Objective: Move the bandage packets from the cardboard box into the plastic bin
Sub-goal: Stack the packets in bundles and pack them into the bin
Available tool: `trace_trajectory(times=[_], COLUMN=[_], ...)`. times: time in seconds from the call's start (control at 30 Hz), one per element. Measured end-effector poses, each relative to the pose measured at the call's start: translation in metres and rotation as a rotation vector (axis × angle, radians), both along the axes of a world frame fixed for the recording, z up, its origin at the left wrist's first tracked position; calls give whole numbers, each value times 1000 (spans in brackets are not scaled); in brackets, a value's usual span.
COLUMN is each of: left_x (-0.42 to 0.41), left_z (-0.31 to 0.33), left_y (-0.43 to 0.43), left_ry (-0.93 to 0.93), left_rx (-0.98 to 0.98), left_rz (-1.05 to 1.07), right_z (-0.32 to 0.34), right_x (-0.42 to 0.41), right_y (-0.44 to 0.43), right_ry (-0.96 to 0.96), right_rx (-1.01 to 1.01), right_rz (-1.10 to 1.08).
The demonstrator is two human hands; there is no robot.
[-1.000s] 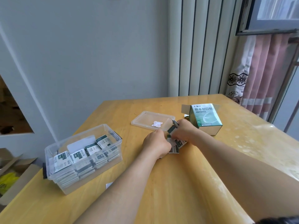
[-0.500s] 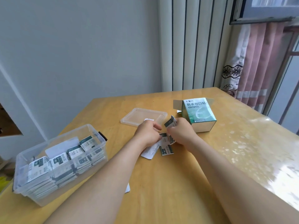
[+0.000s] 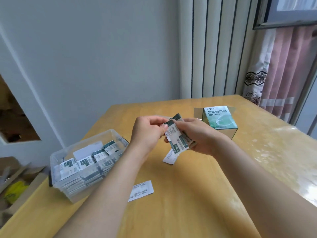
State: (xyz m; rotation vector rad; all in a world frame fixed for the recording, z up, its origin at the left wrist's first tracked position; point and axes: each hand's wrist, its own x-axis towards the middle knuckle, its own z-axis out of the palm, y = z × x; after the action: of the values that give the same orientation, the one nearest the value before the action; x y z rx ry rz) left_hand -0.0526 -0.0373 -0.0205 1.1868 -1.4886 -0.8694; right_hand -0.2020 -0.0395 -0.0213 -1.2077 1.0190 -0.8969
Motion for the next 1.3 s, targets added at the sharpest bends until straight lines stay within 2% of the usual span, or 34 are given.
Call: trace_trajectory(times=[0.1,0.17,0.3,0.37,0.47,0.57,0.6,0.63,0.7,0.73,0.77,0.87,1.07,1.3], left_x=[4,1,-7,-4,0,0,-1,-1,-3,-5,-8,-21,-36,-37], left_z=[-4,-7,-17,-17,-17,-24,-28,-32,-37,-41,-43,-42,-35,-25], left_y=[8,20,29,34,38,36,32,26,21,19,19,19,18,17], left_ry=[-11,-33,-129,-114,33,17,-53,-200,-706,-912,-1030,-1130,-1324,-1337], left_rx=[-78,-109,-186,-107,49,79,68,57,64,69,67,-1,-91,-63], left_rz=[97,132,169,123,-67,-92,-46,-6,4,-14,-18,4,28,-43], right_z=[2,2,-5,-8,-12,-21,-24,-27,-31,-32,-33,-36,-45,-48], right_x=[9,16,20,16,10,7,5,2,-9,-14,-18,-22,-9,-12], right_y=[19,34,50,57,64,70,69,67,62,59,56,52,54,50], right_ry=[-65,-107,-62,-68,-95,-121,-109,-69,43,69,72,91,182,174], right_rx=[-31,-23,-28,-11,51,93,84,58,-2,-22,-32,-30,-23,-15], right_rz=[57,21,-9,14,33,-31,-81,-155,-318,-377,-415,-448,-379,-446])
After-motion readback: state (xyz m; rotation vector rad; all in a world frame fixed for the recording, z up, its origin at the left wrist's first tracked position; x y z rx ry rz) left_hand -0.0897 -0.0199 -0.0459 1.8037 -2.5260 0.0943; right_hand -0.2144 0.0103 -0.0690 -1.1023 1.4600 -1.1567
